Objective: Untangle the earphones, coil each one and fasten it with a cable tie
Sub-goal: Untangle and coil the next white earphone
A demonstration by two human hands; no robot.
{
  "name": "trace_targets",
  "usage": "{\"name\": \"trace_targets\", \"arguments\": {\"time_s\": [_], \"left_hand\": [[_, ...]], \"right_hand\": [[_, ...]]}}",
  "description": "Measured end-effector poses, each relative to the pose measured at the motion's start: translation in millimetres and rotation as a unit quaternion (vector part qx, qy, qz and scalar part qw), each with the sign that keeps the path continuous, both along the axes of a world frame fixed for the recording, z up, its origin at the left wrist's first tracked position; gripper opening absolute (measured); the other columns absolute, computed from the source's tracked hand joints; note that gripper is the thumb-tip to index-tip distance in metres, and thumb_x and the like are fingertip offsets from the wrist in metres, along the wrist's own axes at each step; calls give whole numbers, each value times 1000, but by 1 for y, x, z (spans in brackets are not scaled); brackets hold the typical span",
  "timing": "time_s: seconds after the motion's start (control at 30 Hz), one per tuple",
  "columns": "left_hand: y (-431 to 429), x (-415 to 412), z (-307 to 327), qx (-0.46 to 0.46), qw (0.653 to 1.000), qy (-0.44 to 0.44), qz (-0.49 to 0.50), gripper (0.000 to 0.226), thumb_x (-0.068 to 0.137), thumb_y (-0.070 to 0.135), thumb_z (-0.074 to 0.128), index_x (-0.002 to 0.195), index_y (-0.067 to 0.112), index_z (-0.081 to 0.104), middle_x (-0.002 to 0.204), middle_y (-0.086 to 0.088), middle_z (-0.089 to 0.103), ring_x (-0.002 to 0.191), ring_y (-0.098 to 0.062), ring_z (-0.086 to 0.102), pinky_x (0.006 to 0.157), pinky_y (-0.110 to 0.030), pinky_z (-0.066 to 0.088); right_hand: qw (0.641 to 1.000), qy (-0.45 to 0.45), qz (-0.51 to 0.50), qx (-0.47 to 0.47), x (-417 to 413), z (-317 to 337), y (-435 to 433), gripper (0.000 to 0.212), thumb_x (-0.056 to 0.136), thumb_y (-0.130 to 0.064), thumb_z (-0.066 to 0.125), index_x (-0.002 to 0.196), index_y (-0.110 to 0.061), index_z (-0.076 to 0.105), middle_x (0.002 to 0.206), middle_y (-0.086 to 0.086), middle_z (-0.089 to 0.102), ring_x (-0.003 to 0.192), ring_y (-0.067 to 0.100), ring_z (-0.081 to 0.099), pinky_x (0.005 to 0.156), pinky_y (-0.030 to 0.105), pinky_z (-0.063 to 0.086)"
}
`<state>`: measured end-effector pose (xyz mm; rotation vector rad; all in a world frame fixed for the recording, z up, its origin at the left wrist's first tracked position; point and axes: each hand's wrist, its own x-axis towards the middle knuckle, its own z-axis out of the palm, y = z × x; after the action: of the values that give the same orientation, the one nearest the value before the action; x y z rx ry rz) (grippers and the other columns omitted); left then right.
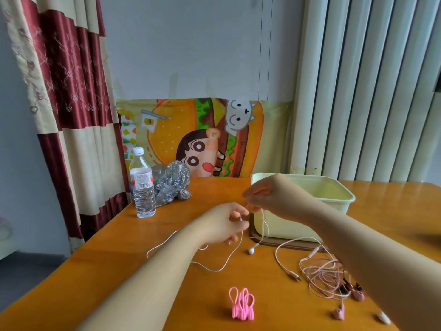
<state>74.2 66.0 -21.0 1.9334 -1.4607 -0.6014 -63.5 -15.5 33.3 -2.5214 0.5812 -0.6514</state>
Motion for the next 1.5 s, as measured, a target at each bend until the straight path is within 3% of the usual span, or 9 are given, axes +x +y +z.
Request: {"name": "trace_targets", "arguments": {"time_s": [0.1, 0.23, 0.37, 0.5, 0.7, 0.87, 1.03, 1.2, 1.5], "left_hand": [[-1, -3, 13, -122, 987, 88, 52, 17, 100, 21, 44, 92, 19, 58, 95, 1, 65, 73, -10, 66, 77, -33, 56], [5, 1, 40, -235, 970, -25, 65, 17, 97, 21, 50, 95, 28, 65, 96, 10, 68, 85, -7, 64, 74, -21, 54], [10, -3, 61, -258, 961, -86, 42, 26, 92, 20, 58, 117, 29, 62, 106, 15, 64, 99, -3, 59, 81, -17, 47], [19, -1, 75, -284, 958, -17, 34, 33, 87, 10, 61, 113, 30, 59, 107, 15, 63, 97, -7, 64, 86, -27, 54], [32, -11, 68, -345, 916, 198, 49, 7, 94, 9, 51, 97, 15, 54, 107, -14, 65, 92, -23, 70, 84, -44, 56], [33, -23, 70, -246, 923, 295, -27, 21, 97, 26, 47, 111, 18, 61, 109, -7, 69, 95, -25, 69, 95, -43, 50], [39, -17, 79, -278, 929, 244, 1, 19, 97, 21, 49, 89, 20, 66, 68, 5, 55, 66, -10, 58, 90, -41, 50], [45, -14, 84, -273, 953, 126, 34, 13, 92, 33, 57, 103, 37, 63, 102, 8, 71, 98, -10, 66, 93, -34, 50], [50, -28, 98, -333, 935, 24, 120, 26, 89, 37, 61, 114, 29, 58, 95, 14, 67, 93, -4, 63, 81, -22, 50]], "right_hand": [[998, -7, -32, -56, -3, 10, 4, 26, 86, -27, 65, 107, -14, 70, 100, -1, 71, 82, 12, 66, 73, 20, 56], [985, 18, -101, -139, -5, 17, 13, 55, 72, -63, 62, 109, -23, 67, 91, -14, 57, 82, 7, 56, 65, 22, 50], [999, -6, -11, -35, 2, 22, 18, 27, 85, -39, 65, 96, -15, 72, 61, -6, 53, 49, 3, 46, 44, 11, 34], [993, -35, 21, 107, 0, 27, 20, 22, 88, -33, 62, 70, -22, 67, 54, -8, 49, 51, 5, 41, 48, 13, 35], [935, -167, 113, 292, 0, 43, 17, 27, 94, -25, 54, 94, -6, 73, 56, -3, 43, 51, 8, 35, 51, 18, 32], [927, -204, 97, 299, 7, 59, 22, 24, 95, -25, 54, 100, -11, 72, 49, -12, 55, 48, 4, 46, 58, 20, 39], [911, -267, 50, 310, 6, 66, 23, 24, 94, -29, 55, 103, -15, 72, 57, -13, 53, 49, 5, 40, 51, 14, 38], [909, -253, 64, 325, 6, 62, 33, 21, 93, -27, 56, 99, -15, 73, 57, -7, 54, 49, 7, 35, 51, 19, 33], [907, -255, 79, 327, 6, 68, 47, 22, 92, -26, 57, 99, -13, 73, 92, 13, 70, 76, 19, 59, 65, 20, 50]]}}
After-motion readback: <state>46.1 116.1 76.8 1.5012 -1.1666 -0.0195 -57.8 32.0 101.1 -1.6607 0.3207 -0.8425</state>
